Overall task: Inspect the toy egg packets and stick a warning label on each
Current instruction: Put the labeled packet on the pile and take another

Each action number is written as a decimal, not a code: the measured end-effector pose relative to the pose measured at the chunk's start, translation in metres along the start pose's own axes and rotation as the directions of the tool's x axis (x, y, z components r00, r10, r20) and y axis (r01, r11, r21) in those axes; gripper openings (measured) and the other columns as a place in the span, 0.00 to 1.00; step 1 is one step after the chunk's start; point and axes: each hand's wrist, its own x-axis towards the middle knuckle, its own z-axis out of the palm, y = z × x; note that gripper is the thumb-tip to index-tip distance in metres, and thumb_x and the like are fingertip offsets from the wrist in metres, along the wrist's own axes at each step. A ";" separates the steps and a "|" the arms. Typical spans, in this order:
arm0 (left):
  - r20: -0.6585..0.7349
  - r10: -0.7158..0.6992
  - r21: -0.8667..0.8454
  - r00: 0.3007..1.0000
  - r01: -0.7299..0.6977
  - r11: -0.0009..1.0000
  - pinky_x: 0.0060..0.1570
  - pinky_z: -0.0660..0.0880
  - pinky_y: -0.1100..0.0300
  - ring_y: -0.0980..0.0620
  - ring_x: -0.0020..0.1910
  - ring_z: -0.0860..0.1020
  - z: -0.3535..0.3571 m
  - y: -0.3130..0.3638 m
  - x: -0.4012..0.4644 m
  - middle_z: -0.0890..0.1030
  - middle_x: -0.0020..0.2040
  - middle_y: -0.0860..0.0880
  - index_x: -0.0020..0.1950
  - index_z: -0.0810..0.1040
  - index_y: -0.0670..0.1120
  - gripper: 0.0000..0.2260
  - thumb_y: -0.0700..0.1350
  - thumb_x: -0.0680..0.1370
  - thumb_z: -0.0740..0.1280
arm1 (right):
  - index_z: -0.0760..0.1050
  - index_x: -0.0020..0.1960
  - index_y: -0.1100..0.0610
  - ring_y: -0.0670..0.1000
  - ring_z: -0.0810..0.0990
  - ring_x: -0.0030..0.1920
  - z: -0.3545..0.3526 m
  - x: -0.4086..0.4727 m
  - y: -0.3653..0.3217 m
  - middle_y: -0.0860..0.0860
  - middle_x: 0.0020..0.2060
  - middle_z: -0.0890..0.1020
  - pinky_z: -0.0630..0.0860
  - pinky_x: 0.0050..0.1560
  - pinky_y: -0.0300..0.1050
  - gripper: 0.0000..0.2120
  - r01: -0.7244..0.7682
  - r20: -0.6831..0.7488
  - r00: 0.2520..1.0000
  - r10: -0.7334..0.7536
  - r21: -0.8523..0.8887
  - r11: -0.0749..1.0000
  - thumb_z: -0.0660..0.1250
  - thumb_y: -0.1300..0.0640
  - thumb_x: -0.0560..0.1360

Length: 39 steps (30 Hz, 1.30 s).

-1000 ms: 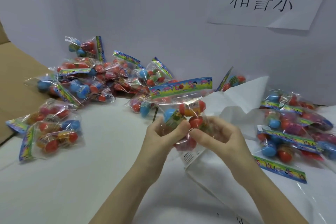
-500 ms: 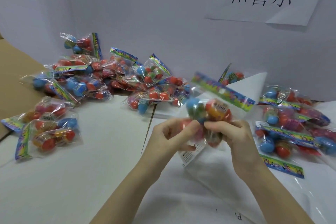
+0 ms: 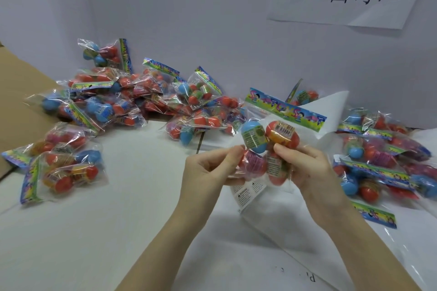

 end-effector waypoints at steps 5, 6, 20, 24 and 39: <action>-0.095 -0.022 -0.070 0.995 0.015 0.997 0.31 0.76 0.66 0.53 0.34 0.83 -0.002 -0.001 0.002 0.85 0.35 0.47 0.36 0.85 0.46 0.11 0.51 0.66 0.67 | 0.81 0.45 0.56 0.47 0.82 0.37 -0.001 0.000 0.000 0.50 0.37 0.85 0.78 0.38 0.36 0.17 0.041 0.017 0.999 -0.044 0.129 0.991 0.72 0.53 0.58; -0.095 -0.031 -0.086 0.995 0.023 0.996 0.31 0.76 0.67 0.53 0.34 0.83 -0.002 0.001 0.002 0.85 0.35 0.48 0.35 0.86 0.47 0.12 0.52 0.66 0.67 | 0.83 0.44 0.56 0.47 0.83 0.38 -0.001 0.000 0.000 0.51 0.38 0.85 0.78 0.39 0.36 0.15 0.031 0.019 0.999 -0.035 0.171 0.985 0.70 0.54 0.58; -0.055 -0.022 -0.137 0.998 0.014 0.990 0.36 0.77 0.67 0.54 0.35 0.83 0.000 -0.001 0.002 0.85 0.36 0.48 0.34 0.85 0.49 0.13 0.56 0.64 0.67 | 0.85 0.37 0.55 0.44 0.83 0.38 0.009 0.002 0.006 0.51 0.37 0.85 0.77 0.39 0.32 0.09 -0.048 -0.082 0.992 0.093 0.435 0.899 0.69 0.54 0.60; -0.068 -0.029 -0.092 0.997 0.022 0.996 0.34 0.76 0.66 0.51 0.34 0.83 -0.002 0.001 0.003 0.85 0.37 0.49 0.38 0.86 0.51 0.10 0.53 0.63 0.70 | 0.84 0.40 0.57 0.44 0.83 0.39 0.007 0.001 0.004 0.51 0.38 0.85 0.77 0.40 0.32 0.10 0.023 -0.131 0.991 0.035 0.417 0.909 0.65 0.56 0.65; -0.147 -0.136 -0.073 0.980 0.127 0.989 0.29 0.76 0.66 0.52 0.28 0.80 -0.005 -0.003 0.008 0.84 0.36 0.52 0.33 0.83 0.46 0.18 0.41 0.79 0.60 | 0.85 0.38 0.56 0.43 0.82 0.37 0.006 0.002 0.004 0.51 0.39 0.85 0.77 0.39 0.32 0.09 -0.016 -0.136 0.987 0.088 0.458 0.889 0.67 0.55 0.63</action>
